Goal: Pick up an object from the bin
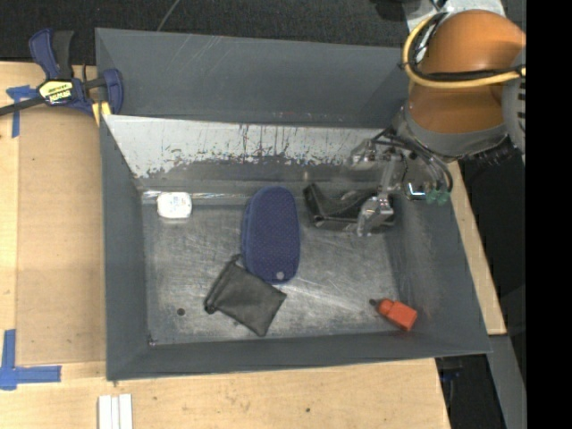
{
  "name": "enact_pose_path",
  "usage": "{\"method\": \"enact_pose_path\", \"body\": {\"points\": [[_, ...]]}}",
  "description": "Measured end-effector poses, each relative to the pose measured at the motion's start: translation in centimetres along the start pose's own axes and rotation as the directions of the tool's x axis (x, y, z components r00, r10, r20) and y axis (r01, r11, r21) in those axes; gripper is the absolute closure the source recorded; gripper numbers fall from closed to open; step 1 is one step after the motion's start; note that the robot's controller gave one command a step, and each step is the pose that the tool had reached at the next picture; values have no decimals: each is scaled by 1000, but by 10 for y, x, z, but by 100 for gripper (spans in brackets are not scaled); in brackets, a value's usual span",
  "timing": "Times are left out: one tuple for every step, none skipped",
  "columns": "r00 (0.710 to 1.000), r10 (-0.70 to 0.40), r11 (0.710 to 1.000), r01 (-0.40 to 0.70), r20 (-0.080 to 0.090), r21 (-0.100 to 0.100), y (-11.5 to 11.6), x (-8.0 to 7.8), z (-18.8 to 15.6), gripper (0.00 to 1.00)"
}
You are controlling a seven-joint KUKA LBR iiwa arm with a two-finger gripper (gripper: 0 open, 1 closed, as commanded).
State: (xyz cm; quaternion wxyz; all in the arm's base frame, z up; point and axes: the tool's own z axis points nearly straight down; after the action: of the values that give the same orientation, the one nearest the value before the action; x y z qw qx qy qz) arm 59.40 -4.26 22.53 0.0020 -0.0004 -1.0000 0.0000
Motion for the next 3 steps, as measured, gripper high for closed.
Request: {"method": "enact_pose_path", "body": {"points": [[1000,-1,1000,1,8,0,0,-2,-5,100],[981,-193,981,193,0,-1,-15,3,136,100],[972,-232,973,232,16,7,-57,2,6,100]]}}
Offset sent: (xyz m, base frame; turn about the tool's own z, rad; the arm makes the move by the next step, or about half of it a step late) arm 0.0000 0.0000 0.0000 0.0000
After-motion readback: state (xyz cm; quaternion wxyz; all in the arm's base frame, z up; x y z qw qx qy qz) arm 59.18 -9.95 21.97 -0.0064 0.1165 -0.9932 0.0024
